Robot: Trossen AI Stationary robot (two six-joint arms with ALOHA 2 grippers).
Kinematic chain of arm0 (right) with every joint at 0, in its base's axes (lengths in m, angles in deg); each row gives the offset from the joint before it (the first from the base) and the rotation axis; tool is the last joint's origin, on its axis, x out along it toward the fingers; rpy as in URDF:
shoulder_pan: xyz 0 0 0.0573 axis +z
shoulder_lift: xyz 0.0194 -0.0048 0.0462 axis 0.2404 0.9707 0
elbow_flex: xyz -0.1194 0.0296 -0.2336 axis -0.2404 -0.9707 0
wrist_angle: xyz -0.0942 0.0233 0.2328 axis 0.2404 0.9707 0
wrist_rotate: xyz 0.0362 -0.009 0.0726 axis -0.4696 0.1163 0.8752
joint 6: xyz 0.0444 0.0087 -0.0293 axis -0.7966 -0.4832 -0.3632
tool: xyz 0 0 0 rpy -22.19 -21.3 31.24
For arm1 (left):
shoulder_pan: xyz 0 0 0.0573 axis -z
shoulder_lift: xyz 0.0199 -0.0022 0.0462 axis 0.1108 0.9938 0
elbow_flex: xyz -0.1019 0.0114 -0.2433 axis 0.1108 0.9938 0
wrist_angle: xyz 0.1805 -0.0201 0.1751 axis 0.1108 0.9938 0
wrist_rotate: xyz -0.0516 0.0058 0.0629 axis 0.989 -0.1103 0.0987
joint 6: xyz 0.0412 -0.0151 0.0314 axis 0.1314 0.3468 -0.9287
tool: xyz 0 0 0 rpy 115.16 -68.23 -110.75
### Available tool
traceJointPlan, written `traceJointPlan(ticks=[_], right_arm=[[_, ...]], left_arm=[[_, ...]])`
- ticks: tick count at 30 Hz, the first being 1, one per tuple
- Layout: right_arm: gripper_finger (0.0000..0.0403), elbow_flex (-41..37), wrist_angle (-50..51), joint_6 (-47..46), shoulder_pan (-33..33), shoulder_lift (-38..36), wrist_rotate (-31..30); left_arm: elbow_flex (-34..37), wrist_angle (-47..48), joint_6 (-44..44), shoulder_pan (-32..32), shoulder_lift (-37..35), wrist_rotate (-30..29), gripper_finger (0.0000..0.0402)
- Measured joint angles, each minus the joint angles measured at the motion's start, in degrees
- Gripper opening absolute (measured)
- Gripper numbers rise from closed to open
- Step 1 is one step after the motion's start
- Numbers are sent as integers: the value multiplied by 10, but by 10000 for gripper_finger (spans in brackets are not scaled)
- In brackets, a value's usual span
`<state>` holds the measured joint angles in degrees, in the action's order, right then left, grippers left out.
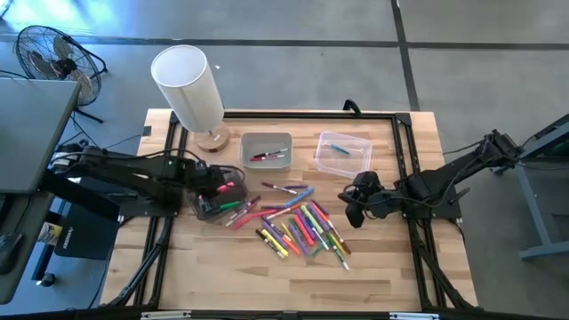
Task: Pick & Place Markers
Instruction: Put the pink highlighter pen into the black bin, then put the blue marker pen into the white bin
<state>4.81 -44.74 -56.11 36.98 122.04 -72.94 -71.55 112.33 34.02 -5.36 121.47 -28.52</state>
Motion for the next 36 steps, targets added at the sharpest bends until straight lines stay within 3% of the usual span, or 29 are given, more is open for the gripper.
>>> traceJointPlan(ticks=[4,12,21,28,32,36], right_arm=[[2,0,-6,-11,-14,0,0],[1,0,-7,-25,-34,0,0],[4,0,-7,-26,-44,0,2],[1,0,-7,-27,-43,0,-1],[1,0,-15,-54,-43,0,5],[1,1,-38,-56,-41,11,6]], left_arm=[[10,-4,0,-25,0,5,64],[10,-2,-6,-36,7,9,195],[-27,-4,-62,-36,7,3,214],[-98,-13,-133,-36,7,-27,193],[-125,-57,-136,-36,7,-35,141],[-133,-82,-136,-36,7,-10,60]])
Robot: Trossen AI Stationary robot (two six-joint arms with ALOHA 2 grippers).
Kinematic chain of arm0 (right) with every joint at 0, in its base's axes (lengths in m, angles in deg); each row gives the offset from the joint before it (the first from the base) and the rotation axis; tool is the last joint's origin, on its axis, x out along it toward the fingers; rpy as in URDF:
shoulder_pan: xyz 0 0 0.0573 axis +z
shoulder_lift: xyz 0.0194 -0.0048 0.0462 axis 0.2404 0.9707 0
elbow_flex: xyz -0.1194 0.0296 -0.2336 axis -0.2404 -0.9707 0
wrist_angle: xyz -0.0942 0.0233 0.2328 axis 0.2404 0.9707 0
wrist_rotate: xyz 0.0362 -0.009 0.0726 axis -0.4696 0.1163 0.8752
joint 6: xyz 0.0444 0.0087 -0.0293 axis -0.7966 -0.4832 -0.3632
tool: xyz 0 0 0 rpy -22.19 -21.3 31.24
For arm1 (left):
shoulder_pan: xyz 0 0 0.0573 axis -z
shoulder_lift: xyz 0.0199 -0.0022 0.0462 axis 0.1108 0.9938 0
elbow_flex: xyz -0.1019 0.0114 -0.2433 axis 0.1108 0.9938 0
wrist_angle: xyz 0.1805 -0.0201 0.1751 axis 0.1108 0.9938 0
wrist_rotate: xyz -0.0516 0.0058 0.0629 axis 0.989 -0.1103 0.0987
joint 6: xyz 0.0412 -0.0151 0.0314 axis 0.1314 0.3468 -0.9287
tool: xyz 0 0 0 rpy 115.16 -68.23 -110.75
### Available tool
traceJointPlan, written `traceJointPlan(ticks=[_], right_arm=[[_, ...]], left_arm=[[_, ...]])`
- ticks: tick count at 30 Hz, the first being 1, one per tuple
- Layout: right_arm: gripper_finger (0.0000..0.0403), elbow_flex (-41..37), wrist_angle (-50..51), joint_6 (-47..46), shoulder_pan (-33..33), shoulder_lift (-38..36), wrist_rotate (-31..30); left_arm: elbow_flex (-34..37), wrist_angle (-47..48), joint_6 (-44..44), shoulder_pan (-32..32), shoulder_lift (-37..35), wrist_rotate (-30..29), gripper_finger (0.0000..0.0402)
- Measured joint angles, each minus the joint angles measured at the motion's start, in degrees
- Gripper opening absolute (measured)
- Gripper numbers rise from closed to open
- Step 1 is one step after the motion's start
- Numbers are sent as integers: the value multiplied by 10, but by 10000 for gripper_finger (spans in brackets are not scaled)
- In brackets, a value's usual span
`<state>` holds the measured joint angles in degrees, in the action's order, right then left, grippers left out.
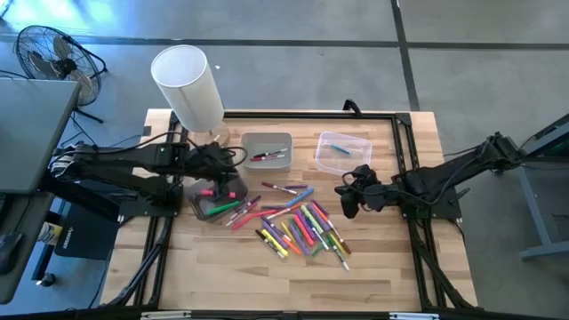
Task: Pick & Place Markers
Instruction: Put the blue marker pen into the white bin
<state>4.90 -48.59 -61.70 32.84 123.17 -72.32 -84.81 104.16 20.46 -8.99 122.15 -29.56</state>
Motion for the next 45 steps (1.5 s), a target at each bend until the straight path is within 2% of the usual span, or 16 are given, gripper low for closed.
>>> traceJointPlan(ticks=[2,3,5,10,16,19,26,32,39,45], right_arm=[[0,8,0,-3,0,15,0],[0,13,0,-5,0,23,0],[0,26,4,-4,0,42,6],[0,82,61,-2,-9,99,39],[0,195,205,-1,-10,179,75],[0,255,264,-9,-9,222,96],[0,385,334,1,6,327,134],[0,486,395,-6,18,417,144],[10,491,394,-7,40,467,190],[62,432,378,-60,54,468,208]], left_arm=[[0,-2,0,0,5,26,18],[0,-2,4,0,12,39,10],[0,3,22,4,24,58,14],[0,4,80,50,52,60,3],[0,-21,182,132,96,21,1],[0,-23,241,163,114,20,1],[0,-27,375,227,140,14,1],[0,-28,459,281,155,-21,1],[0,-36,528,328,154,-72,1],[0,-46,537,335,154,-78,1]])
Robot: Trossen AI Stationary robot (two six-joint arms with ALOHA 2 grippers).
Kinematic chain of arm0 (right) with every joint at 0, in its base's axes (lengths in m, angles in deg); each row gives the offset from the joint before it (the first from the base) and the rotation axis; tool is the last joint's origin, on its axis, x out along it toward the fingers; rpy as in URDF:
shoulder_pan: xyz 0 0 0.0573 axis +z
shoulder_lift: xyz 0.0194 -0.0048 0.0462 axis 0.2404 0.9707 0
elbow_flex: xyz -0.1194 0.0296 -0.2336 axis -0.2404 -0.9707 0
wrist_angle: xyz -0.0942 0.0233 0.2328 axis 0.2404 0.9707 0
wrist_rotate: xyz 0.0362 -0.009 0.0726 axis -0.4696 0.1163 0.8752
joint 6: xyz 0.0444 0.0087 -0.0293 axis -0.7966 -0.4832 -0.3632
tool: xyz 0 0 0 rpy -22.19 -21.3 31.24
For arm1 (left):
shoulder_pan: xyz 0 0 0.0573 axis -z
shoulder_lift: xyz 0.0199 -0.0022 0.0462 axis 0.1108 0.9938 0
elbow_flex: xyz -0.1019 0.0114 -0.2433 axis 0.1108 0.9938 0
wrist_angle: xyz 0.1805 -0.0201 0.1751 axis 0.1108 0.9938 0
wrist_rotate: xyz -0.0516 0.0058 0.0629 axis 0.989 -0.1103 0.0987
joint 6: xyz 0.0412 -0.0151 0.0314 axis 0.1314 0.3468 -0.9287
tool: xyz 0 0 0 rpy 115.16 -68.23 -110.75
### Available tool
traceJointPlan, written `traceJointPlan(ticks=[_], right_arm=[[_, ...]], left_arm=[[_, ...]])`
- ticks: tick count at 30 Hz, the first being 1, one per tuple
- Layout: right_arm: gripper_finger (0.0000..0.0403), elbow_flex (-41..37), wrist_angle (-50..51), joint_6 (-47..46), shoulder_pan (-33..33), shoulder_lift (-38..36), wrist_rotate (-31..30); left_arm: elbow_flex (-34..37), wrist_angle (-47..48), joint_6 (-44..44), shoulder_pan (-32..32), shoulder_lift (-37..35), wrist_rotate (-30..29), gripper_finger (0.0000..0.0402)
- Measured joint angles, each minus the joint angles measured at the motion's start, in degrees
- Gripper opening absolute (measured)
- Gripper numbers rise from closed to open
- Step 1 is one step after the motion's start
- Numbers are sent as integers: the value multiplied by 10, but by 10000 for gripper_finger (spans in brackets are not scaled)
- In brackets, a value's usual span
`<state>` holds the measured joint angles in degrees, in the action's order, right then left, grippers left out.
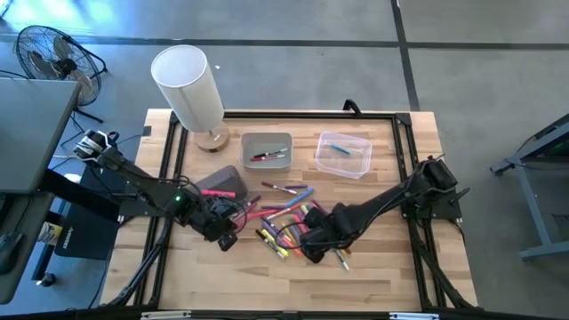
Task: Pick & Place Markers
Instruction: Put the blue marker pen into the white bin
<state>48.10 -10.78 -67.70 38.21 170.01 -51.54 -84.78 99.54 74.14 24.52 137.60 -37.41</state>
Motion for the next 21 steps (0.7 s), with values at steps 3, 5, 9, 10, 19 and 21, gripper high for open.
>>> traceJointPlan(ticks=[3,5,9,10,19,21], right_arm=[[93,-30,-22,-6,2,0,20],[109,-49,-39,-2,2,0,32],[123,-84,-90,-2,2,0,48],[123,-91,-101,-2,2,0,49],[124,-138,-194,-6,2,0,61],[124,-146,-201,-7,1,0,68]], left_arm=[[0,-1,0,-1,0,0,1],[0,-1,0,-1,0,-2,1],[0,-1,0,-1,0,-3,1],[0,-1,0,-1,0,-3,1],[0,-1,0,-1,0,-3,0],[0,-1,0,-1,0,-3,1]])
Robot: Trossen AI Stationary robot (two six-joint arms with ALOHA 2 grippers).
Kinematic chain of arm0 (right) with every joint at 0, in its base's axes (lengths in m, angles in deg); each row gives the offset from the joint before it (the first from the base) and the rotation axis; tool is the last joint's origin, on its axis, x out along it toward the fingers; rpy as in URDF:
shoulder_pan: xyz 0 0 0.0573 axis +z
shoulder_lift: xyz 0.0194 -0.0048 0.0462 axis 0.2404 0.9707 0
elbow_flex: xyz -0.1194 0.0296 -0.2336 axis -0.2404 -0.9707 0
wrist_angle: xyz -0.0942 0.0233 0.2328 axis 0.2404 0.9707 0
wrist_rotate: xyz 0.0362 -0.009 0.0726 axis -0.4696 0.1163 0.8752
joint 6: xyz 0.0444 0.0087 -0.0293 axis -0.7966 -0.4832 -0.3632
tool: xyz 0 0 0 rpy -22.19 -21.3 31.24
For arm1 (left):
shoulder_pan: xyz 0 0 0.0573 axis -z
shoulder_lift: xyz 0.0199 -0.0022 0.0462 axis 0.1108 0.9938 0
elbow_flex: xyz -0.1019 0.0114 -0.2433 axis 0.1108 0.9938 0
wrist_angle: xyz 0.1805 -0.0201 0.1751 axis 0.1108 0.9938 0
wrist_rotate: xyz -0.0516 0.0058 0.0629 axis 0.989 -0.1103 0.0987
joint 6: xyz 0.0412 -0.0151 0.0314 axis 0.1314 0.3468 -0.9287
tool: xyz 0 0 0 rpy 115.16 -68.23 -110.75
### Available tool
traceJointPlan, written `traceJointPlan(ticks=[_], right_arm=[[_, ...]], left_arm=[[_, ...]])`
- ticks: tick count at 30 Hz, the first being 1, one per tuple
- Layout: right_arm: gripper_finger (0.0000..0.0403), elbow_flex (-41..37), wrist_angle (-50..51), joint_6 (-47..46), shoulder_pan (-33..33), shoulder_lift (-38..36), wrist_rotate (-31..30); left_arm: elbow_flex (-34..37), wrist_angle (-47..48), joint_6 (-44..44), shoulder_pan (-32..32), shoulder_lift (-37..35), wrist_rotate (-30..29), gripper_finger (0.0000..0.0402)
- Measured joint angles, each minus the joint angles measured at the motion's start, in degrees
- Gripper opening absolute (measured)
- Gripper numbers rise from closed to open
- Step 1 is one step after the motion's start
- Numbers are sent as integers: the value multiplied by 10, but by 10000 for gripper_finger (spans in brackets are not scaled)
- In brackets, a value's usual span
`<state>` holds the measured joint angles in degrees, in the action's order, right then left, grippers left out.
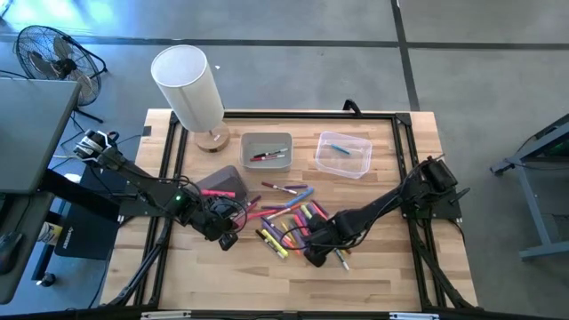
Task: Pick & Place Markers
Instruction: Put the blue marker pen into the white bin
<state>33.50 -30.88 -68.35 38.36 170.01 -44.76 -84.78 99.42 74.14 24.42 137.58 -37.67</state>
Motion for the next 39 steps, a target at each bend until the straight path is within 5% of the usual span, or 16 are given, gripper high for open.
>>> traceJointPlan(ticks=[7,19,39], right_arm=[[108,-17,-6,0,-1,0,0],[5,-16,-19,15,-2,-3,-21],[109,-17,-31,63,0,11,-19]], left_arm=[[0,0,0,0,0,0,0],[0,0,-1,0,0,-5,0],[0,-13,4,0,0,-5,0]])
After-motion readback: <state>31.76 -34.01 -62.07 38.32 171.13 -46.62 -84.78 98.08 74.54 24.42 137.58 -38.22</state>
